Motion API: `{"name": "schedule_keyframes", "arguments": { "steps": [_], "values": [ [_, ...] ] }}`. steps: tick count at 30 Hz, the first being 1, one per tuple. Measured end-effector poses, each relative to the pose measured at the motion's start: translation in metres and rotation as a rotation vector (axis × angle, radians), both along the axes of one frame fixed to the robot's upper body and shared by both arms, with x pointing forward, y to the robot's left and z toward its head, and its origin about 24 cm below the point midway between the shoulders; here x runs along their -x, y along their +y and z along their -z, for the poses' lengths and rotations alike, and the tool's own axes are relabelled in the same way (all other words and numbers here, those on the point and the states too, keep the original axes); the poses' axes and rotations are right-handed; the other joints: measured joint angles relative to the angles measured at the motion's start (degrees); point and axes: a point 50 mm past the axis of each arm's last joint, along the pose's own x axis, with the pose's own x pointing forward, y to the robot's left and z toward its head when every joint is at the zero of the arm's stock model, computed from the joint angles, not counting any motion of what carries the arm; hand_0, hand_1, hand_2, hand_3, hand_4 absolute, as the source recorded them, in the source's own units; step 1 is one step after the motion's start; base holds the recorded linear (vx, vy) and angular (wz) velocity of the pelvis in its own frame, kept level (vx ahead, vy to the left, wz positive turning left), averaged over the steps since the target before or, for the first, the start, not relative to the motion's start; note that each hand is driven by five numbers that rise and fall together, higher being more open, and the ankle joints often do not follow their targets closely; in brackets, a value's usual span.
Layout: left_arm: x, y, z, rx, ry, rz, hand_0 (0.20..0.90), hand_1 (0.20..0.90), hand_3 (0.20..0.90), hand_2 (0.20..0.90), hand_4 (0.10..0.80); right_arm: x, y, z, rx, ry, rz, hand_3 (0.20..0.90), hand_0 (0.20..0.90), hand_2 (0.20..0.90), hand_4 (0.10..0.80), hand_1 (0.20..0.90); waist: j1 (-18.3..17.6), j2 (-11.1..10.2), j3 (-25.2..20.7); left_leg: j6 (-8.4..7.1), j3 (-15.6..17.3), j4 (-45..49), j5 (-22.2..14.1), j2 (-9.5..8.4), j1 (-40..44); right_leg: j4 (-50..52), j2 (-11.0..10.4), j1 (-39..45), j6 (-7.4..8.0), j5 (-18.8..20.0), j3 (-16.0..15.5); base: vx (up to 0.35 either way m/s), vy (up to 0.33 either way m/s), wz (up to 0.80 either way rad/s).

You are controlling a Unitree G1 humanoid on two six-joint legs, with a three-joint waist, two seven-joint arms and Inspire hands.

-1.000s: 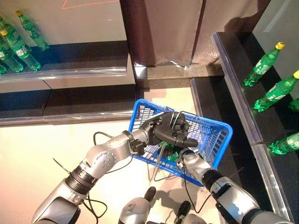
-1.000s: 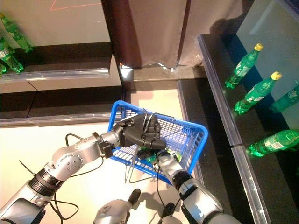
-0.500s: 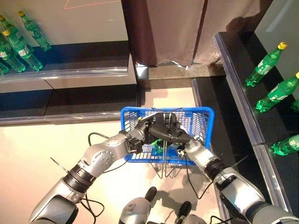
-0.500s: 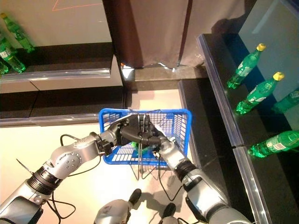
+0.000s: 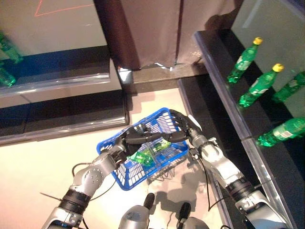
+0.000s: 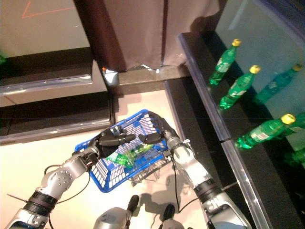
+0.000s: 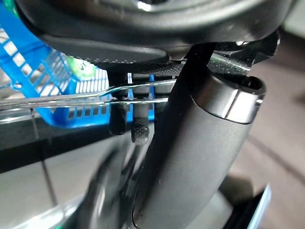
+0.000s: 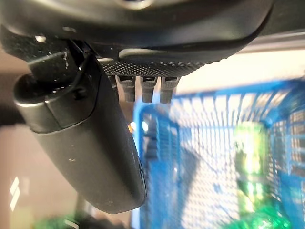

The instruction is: Pick up the drink and place into the basket.

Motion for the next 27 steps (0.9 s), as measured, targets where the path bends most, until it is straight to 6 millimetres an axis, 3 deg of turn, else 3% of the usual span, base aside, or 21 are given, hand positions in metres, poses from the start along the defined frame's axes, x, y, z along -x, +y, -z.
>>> {"name": "schedule_keyframes", "arguments": {
  "steps": [5, 8, 13, 15, 19, 27],
  "values": [
    [0.014, 0.018, 0.033, 0.057, 0.081, -0.182, 0.3, 0.3, 0.2, 0.3, 0.1, 0.005, -0.011, 0.004, -0.082, -0.011, 0.05, 0.9, 0.9, 0.9, 0.8, 0.9, -2.28, -1.4, -0.81, 0.0, 2.07, -0.07, -0.22, 0.62, 0.02, -0.02, 0.53, -1.05, -0.34, 0.44, 2.27, -0.008, -0.011, -0.23],
    [0.025, 0.036, 0.045, 0.115, 0.085, -0.341, 0.3, 0.3, 0.2, 0.3, 0.1, 0.018, -0.021, 0.008, -0.243, -0.017, 0.091, 0.9, 0.9, 0.9, 0.8, 0.9, -3.31, -1.52, -0.88, 0.0, 3.59, -0.07, -0.5, 1.01, 0.25, -0.02, 0.92, -1.57, -0.51, 0.77, 3.94, -0.012, 0.0, -0.28],
    [0.054, 0.064, 0.071, 0.26, 0.103, -0.656, 0.3, 0.3, 0.2, 0.3, 0.1, 0.054, -0.032, 0.048, -0.613, 0.11, 0.188, 0.9, 0.9, 0.9, 0.8, 0.9, -5.96, -2.05, -1.49, -0.03, 5.81, -0.1, -1.25, 1.46, 1.26, -0.02, 1.46, -1.6, -0.67, 0.89, 6.21, -0.019, -0.001, -0.25],
    [0.064, 0.069, 0.08, 0.286, 0.114, -0.737, 0.3, 0.3, 0.2, 0.3, 0.1, 0.067, -0.036, 0.06, -0.665, 0.142, 0.217, 0.9, 0.9, 0.9, 0.8, 0.9, -6.64, -2.12, -1.82, -0.03, 6.63, -0.12, -1.5, 1.54, 1.6, -0.03, 1.56, -1.68, -0.7, 0.92, 7.06, -0.014, 0.001, -0.21],
    [0.089, 0.076, 0.095, 0.321, 0.147, -0.865, 0.3, 0.3, 0.2, 0.3, 0.1, 0.088, -0.045, 0.076, -0.69, 0.192, 0.25, 0.9, 0.9, 0.9, 0.8, 0.9, -8.64, -2.53, -2.72, 0.02, 7.74, -0.15, -1.8, 1.68, 2.1, -0.03, 1.77, -1.7, -0.75, 1.02, 8.28, -0.01, 0.003, -0.17],
    [0.107, 0.069, 0.111, 0.335, 0.222, -0.893, 0.3, 0.3, 0.2, 0.3, 0.1, 0.086, -0.047, 0.068, -0.623, 0.1, 0.24, 0.9, 0.9, 0.9, 0.8, 0.9, -8.82, -3.27, -4.54, -0.11, 9.54, -0.15, -1.85, 2.21, 2.21, -0.05, 2.37, -2.52, -1.15, 1.63, 10.13, -0.009, -0.008, -0.13]
  ]
}}
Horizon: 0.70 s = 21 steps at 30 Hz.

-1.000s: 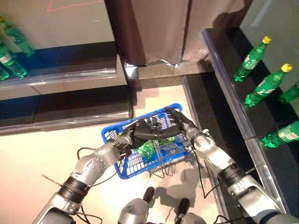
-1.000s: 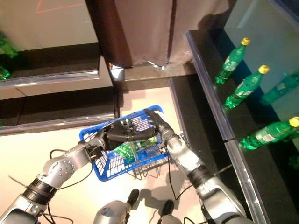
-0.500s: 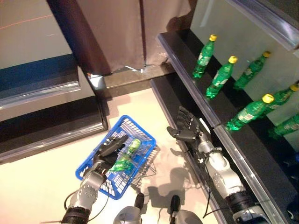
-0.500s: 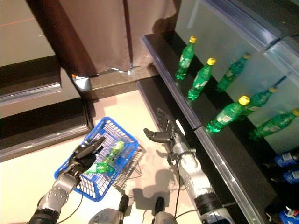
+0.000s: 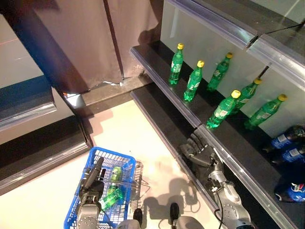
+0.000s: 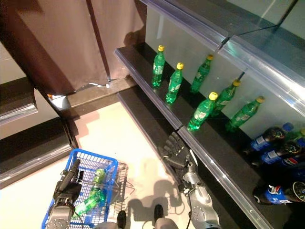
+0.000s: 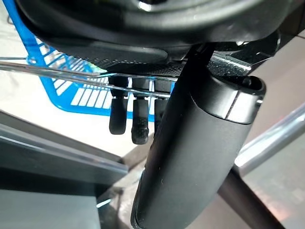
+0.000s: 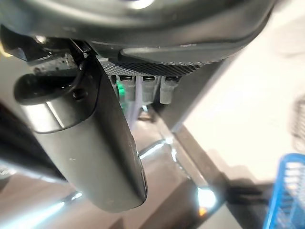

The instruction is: Pick up the drink and place into the basket.

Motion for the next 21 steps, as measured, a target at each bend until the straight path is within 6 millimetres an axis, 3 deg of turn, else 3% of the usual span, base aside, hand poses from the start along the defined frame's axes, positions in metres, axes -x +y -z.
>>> {"name": "schedule_keyframes", "arguments": {
  "steps": [8, 21],
  "values": [
    [0.005, -0.005, 0.004, 0.019, 0.015, -0.005, 0.3, 0.3, 0.2, 0.3, 0.1, -0.002, -0.01, -0.01, 0.229, -0.031, 0.097, 0.9, 0.9, 0.9, 0.8, 0.9, -0.16, 0.5, -1.96, -0.11, 0.81, -0.02, -0.1, 0.11, -0.1, -0.29, 0.23, -0.57, -0.06, 0.05, 0.93, -0.006, -0.032, -0.06],
    [0.007, -0.014, 0.01, 0.062, 0.065, -0.04, 0.3, 0.3, 0.2, 0.3, 0.1, 0.005, -0.019, -0.006, 0.255, 0.009, 0.189, 0.9, 0.9, 0.9, 0.8, 0.9, -4.74, 1.36, -3.74, -0.75, 5.36, 0.18, -0.73, 1.02, 0.16, 0.01, 1.99, -2.84, -0.67, 1.04, 6.26, -0.021, -0.038, -0.21]
  ]
}}
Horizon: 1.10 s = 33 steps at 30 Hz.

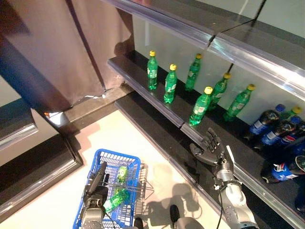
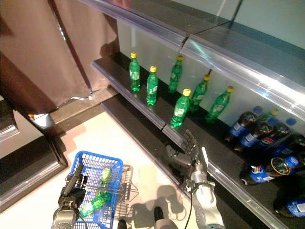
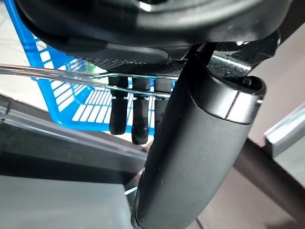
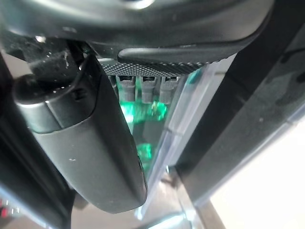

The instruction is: Pick up the drink and place into the basket.

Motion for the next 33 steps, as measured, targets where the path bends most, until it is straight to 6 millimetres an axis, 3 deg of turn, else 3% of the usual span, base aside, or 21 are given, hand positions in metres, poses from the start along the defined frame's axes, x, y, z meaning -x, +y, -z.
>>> {"name": "schedule_keyframes", "arguments": {
  "steps": [1, 3, 4, 5, 6, 7, 9, 11, 12, 13, 16, 18, 20, 22, 24, 29, 33],
  "values": [
    [0.0, -0.001, 0.0, 0.002, 0.005, -0.005, 0.3, 0.3, 0.2, 0.3, 0.1, 0.002, -0.002, 0.001, 0.005, 0.007, 0.001, 0.9, 0.9, 0.9, 0.8, 0.9, 0.04, -0.1, -0.05, -0.35, -0.48, 0.82, -0.44, -0.18, -0.27, -0.01, 0.13, -0.44, -0.02, -0.03, 0.46, -0.018, 0.054, -0.5],
    [0.004, -0.001, 0.003, -0.001, 0.029, -0.036, 0.3, 0.3, 0.2, 0.3, 0.1, 0.004, -0.005, 0.002, 0.02, 0.014, -0.005, 0.9, 0.9, 0.9, 0.8, 0.9, 2.2, -0.73, 0.22, -0.39, -7.09, 6.3, -2.85, -1.16, -0.93, 0.77, 0.52, -1.3, -1.07, 0.35, 4.98, -0.025, 0.201, -1.03],
    [0.008, -0.002, 0.007, 0.006, 0.043, -0.059, 0.3, 0.3, 0.2, 0.3, 0.1, 0.004, -0.007, 0.001, 0.025, 0.012, -0.01, 0.9, 0.9, 0.9, 0.8, 0.9, 2.59, -1.3, 0.33, 0.91, -10.28, 10.7, -4.29, -2.6, -2.09, 0.98, 0.24, -0.91, -0.73, 0.85, 8.23, -0.038, 0.318, -1.45],
    [0.014, -0.002, 0.01, 0.017, 0.052, -0.091, 0.3, 0.3, 0.2, 0.3, 0.1, 0.001, -0.008, -0.001, 0.028, 0.0, -0.028, 0.9, 0.9, 0.9, 0.8, 0.9, 3.36, -1.48, 0.53, 3.04, -14.58, 12.39, -6.48, -5.18, -2.4, 1.63, 0.08, -1.63, -0.17, 1.21, 11.85, -0.052, 0.279, -1.61],
    [0.02, -0.002, 0.013, 0.03, 0.06, -0.122, 0.3, 0.3, 0.2, 0.3, 0.1, -0.001, -0.01, -0.005, 0.035, -0.017, -0.043, 0.9, 0.9, 0.9, 0.8, 0.9, 3.76, -0.49, 0.15, 4.2, -16.49, 9.65, -6.87, -6.86, -1.66, 1.89, 0.6, -2.58, -0.11, 1.59, 14.1, -0.07, 0.299, -1.65],
    [0.02, 0.001, 0.012, 0.031, 0.058, -0.139, 0.3, 0.3, 0.2, 0.3, 0.1, -0.002, -0.014, -0.007, 0.04, -0.036, -0.039, 0.9, 0.9, 0.9, 0.8, 0.9, 3.25, 0.48, 0.55, 3.44, -16.4, 8.33, -5.53, -6.87, -1.16, 2.2, 1.8, -3.49, 0.75, 1.85, 14.64, -0.07, 0.26, -1.54],
    [0.019, 0.012, 0.009, 0.016, 0.046, -0.174, 0.3, 0.3, 0.2, 0.3, 0.1, -0.002, -0.015, -0.006, 0.021, -0.036, -0.022, 0.9, 0.9, 0.9, 0.8, 0.9, 2.33, -0.65, 0.59, 4.36, -14.77, 8.93, -6.07, -7.94, -1.68, 2.69, 1.25, -4.87, 1.33, 1.38, 14.26, -0.079, 0.234, -1.16],
    [0.011, 0.015, 0.004, 0.012, 0.022, -0.178, 0.3, 0.3, 0.2, 0.3, 0.1, 0.002, -0.024, -0.006, 0.018, -0.033, 0.02, 0.9, 0.9, 0.9, 0.8, 0.9, 0.76, -0.83, 0.72, 5.86, -12.92, 8.63, -5.36, -8.23, -2.32, 3.81, 0.69, -6.83, 3.35, 0.01, 13.39, -0.141, 0.168, -0.94],
    [0.007, 0.015, 0.002, 0.003, 0.013, -0.177, 0.3, 0.3, 0.2, 0.3, 0.1, 0.002, -0.028, -0.005, 0.014, -0.032, 0.042, 0.9, 0.9, 0.9, 0.8, 0.9, 0.52, -1.25, 0.49, 5.77, -10.04, 7.98, -4.57, -7.84, -2.0, 5.72, 0.27, -8.4, 3.69, -0.35, 9.76, -0.132, 0.101, -0.9],
    [0.006, 0.015, 0.002, 0.003, 0.011, -0.177, 0.3, 0.3, 0.2, 0.3, 0.1, 0.002, -0.029, -0.006, 0.013, -0.033, 0.046, 0.9, 0.9, 0.9, 0.8, 0.9, 0.31, -1.38, 0.42, 5.86, -8.4, 7.85, -4.18, -7.54, -2.03, 5.74, -0.01, -8.69, 3.51, -0.47, 8.39, -0.146, 0.067, -1.11],
    [0.004, 0.013, 0.006, 0.033, 0.016, -0.204, 0.3, 0.3, 0.2, 0.3, 0.1, -0.001, -0.027, -0.008, 0.006, -0.044, 0.032, 0.9, 0.9, 0.9, 0.8, 0.9, 1.82, 0.53, 1.54, 5.88, -1.6, 6.65, -4.21, -4.37, -2.05, 9.71, -0.92, -11.11, 4.0, -2.08, -2.14, -0.136, 0.013, -1.14],
    [0.007, 0.012, 0.01, 0.054, 0.031, -0.219, 0.3, 0.3, 0.2, 0.3, 0.1, -0.002, -0.025, -0.008, 0.005, -0.045, 0.027, 0.9, 0.9, 0.9, 0.8, 0.9, 2.52, 0.64, 1.61, 5.34, 0.97, 5.38, -3.9, -3.25, -1.89, 11.38, -2.39, -10.45, 4.56, -2.79, -5.11, -0.094, -0.048, -0.76],
    [0.011, 0.01, 0.014, 0.072, 0.049, -0.229, 0.3, 0.3, 0.2, 0.3, 0.1, -0.003, -0.025, -0.009, 0.005, -0.047, 0.029, 0.9, 0.9, 0.9, 0.8, 0.9, 2.97, 0.3, 1.49, 4.64, 1.32, 4.96, -4.02, -2.95, -1.55, 11.19, -3.06, -7.42, 4.2, -2.7, -4.86, -0.041, -0.135, -0.45],
    [0.011, 0.007, 0.015, 0.078, 0.053, -0.225, 0.3, 0.3, 0.2, 0.3, 0.1, -0.006, -0.022, -0.009, 0.005, -0.048, 0.03, 0.9, 0.9, 0.9, 0.8, 0.9, 3.63, -0.47, 1.35, 3.58, 1.35, 4.28, -3.66, -2.84, -0.91, 6.26, -2.69, -3.43, 1.45, -2.24, -4.91, 0.004, -0.172, -0.18],
    [0.01, 0.004, 0.016, 0.089, 0.051, -0.221, 0.3, 0.3, 0.2, 0.3, 0.1, -0.01, -0.016, -0.01, 0.004, -0.049, 0.022, 0.9, 0.9, 0.9, 0.8, 0.9, 4.48, -0.42, 1.39, 2.51, -0.4, 3.45, -3.24, -2.22, -0.04, 3.68, -1.42, -1.95, 0.45, -0.45, -4.51, 0.042, -0.139, -0.2],
    [0.007, 0.0, 0.015, 0.09, 0.049, -0.197, 0.3, 0.3, 0.2, 0.3, 0.1, -0.01, -0.016, -0.009, 0.002, -0.043, 0.051, 0.9, 0.9, 0.9, 0.8, 0.9, 4.83, -0.53, 1.28, 0.31, -2.01, 0.71, -2.6, -0.36, 1.67, 0.03, 0.29, 0.05, -0.65, 0.72, -4.64, 0.029, -0.082, -0.07],
    [0.006, -0.002, 0.015, 0.09, 0.043, -0.191, 0.3, 0.3, 0.2, 0.3, 0.1, -0.008, -0.02, -0.008, -0.003, -0.035, 0.102, 0.9, 0.9, 0.9, 0.8, 0.9, 4.75, -0.48, 1.3, 0.05, -2.15, 0.01, -1.99, 0.16, 1.77, 0.02, 1.06, -0.17, -1.71, 1.01, -4.84, 0.0, 0.0, 0.0]
  ]
}}
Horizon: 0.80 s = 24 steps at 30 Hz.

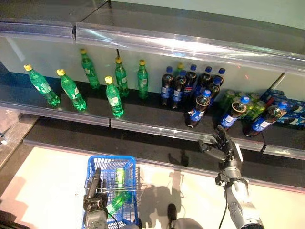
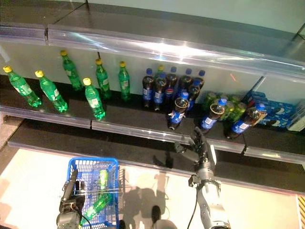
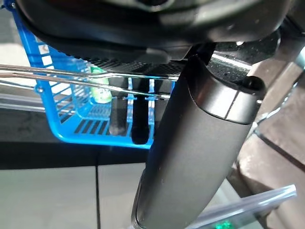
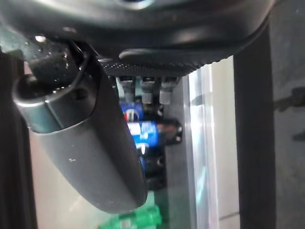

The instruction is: Pick up the drink and place into the basket.

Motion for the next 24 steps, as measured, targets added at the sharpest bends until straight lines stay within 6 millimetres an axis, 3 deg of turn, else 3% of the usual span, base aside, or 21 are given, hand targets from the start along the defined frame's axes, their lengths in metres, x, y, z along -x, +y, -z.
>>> {"name": "schedule_keyframes", "arguments": {
  "steps": [15, 18, 20, 24],
  "values": [
    [0.004, 0.008, 0.0, 0.004, 0.001, -0.034, 0.3, 0.3, 0.2, 0.3, 0.1, 0.002, -0.009, 0.0, 0.002, 0.015, 0.132, 0.9, 0.9, 0.9, 0.8, 0.9, 0.23, 0.29, 0.17, 0.38, -0.09, -0.05, 0.02, -0.39, 0.76, 2.17, -0.19, -0.3, 0.32, -0.82, -0.02, 0.011, 0.048, 0.0],
    [0.004, 0.008, 0.0, 0.006, 0.001, -0.033, 0.3, 0.3, 0.2, 0.3, 0.1, -0.003, -0.013, -0.005, 0.004, -0.007, 0.147, 0.9, 0.9, 0.9, 0.8, 0.9, 0.45, 1.3, 0.98, 1.21, -0.61, 1.06, -0.41, -0.47, 0.4, 13.15, -0.05, -6.37, 2.04, -2.67, -0.23, 0.067, 0.023, -0.27],
    [0.005, 0.01, 0.0, 0.004, 0.005, -0.027, 0.3, 0.3, 0.2, 0.3, 0.1, -0.001, -0.015, -0.003, 0.005, 0.004, 0.16, 0.9, 0.9, 0.9, 0.8, 0.9, -0.27, 1.16, 1.23, 2.09, -0.49, 1.85, -0.93, -1.19, 1.08, 21.9, -1.39, -10.32, 4.78, -4.87, 0.15, 0.204, -0.126, -0.01],
    [0.005, 0.02, -0.003, -0.022, 0.009, -0.011, 0.3, 0.3, 0.2, 0.3, 0.1, 0.008, -0.019, 0.003, 0.007, 0.029, 0.176, 0.9, 0.9, 0.9, 0.8, 0.9, -0.69, -0.8, 0.88, 2.94, -2.38, 3.17, -2.02, -3.99, 0.52, 18.67, -4.23, -11.42, 5.73, -7.11, 1.72, 0.294, -0.254, 0.16]
  ]
}}
